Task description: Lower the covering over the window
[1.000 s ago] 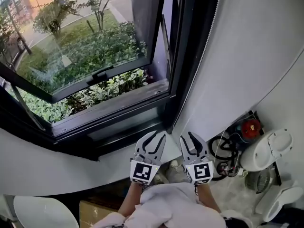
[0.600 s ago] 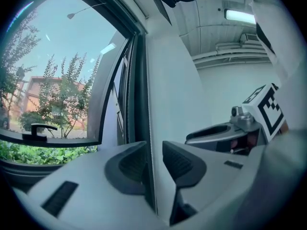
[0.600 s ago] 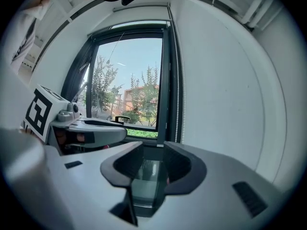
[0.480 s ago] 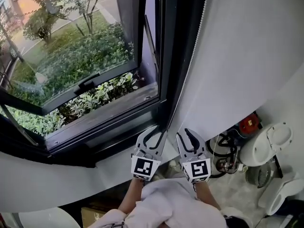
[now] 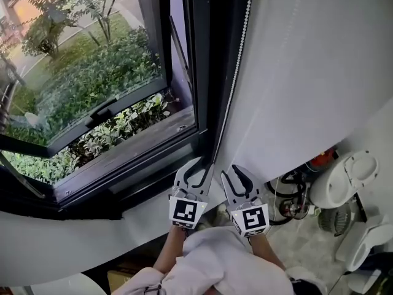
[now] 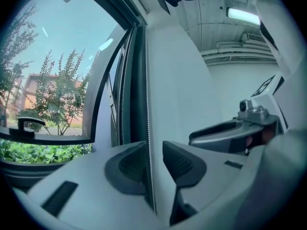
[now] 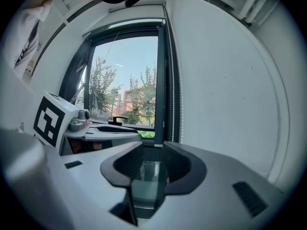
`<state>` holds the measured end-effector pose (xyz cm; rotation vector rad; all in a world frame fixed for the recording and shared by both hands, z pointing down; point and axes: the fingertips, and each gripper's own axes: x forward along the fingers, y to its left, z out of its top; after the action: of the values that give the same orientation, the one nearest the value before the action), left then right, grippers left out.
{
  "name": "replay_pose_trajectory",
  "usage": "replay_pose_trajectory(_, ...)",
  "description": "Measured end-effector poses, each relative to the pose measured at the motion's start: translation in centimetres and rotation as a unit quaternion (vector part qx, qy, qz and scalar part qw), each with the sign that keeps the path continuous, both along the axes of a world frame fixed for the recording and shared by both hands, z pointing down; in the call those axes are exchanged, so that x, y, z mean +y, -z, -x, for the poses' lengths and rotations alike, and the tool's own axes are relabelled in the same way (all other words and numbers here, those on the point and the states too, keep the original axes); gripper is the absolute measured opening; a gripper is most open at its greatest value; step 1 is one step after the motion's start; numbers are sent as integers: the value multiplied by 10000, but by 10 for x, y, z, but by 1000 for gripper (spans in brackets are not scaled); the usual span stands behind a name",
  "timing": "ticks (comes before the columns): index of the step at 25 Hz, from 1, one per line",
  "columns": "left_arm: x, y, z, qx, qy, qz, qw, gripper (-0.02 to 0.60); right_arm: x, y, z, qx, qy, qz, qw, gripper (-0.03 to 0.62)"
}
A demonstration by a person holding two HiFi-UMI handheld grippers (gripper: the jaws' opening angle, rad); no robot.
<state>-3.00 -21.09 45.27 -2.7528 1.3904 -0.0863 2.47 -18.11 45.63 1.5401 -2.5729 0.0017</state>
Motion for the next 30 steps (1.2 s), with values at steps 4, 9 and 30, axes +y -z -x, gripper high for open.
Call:
replay_pose_trajectory(4, -12, 0, -6, -16, 34, -21, 10000, 116, -2, 0, -2, 14, 23, 4, 10000, 127)
replay_pose_trajectory(9, -26, -1, -17, -42, -3, -34, 10000, 123, -8, -3, -5, 29, -1, 45, 10000, 127)
replay_pose_trajectory(30, -96, -10, -46, -278, 181, -30, 9994, 192, -24, -4, -12, -2, 58, 96, 9999, 120)
